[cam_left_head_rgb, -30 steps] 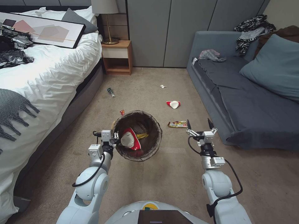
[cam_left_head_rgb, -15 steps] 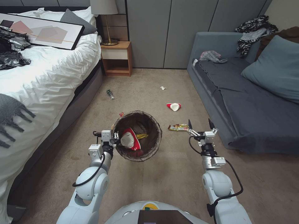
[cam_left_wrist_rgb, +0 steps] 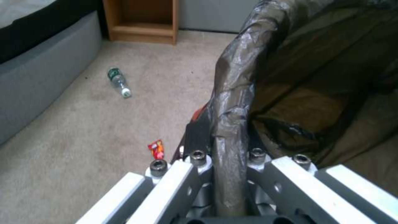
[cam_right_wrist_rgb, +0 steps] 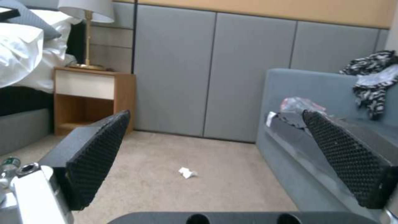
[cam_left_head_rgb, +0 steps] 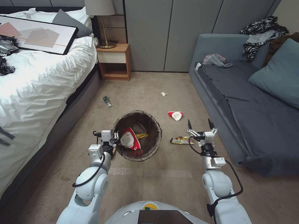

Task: Pick up the trash bin, then pick up the garbage from the floor and place it into the trash bin.

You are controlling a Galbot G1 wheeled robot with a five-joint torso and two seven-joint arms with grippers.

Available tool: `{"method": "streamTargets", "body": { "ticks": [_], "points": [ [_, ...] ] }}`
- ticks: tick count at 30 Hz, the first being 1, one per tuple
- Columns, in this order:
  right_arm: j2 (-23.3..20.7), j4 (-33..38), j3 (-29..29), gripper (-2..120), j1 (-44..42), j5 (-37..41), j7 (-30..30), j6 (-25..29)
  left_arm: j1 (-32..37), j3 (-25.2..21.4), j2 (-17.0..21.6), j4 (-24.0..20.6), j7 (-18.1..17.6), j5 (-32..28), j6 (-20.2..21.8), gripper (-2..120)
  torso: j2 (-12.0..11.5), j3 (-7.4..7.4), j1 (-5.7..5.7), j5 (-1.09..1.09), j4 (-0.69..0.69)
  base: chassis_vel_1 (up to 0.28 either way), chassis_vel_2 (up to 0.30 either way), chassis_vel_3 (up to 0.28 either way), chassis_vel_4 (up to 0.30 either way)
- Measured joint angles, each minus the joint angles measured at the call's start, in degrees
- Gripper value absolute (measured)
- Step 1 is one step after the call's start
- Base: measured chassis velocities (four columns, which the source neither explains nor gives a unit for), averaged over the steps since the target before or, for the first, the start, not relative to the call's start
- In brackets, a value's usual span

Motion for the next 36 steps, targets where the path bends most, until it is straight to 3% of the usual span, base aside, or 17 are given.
{"method": "streamTargets", "body": {
  "ticks": [14, 36],
  "points": [
    [-0.51, -2.54, 0.07, 100, 2.05, -2.10, -2.60, 6.35, -0.05, 0.02, 0.03, -0.02, 0.00, 0.07, -0.06, 0, 0.00, -0.01, 0.00, 0.00, 0.01, -0.024, 0.027, 0.029, -0.023],
    [-2.87, -5.24, -0.03, 100, 6.01, -5.07, -3.09, 6.62, -0.47, -0.06, 0.08, 0.49, 0.35, -0.01, -0.48, 0, 0.00, -0.01, 0.00, 0.00, 0.01, 0.000, 0.000, 0.000, 0.000]
  ]
}}
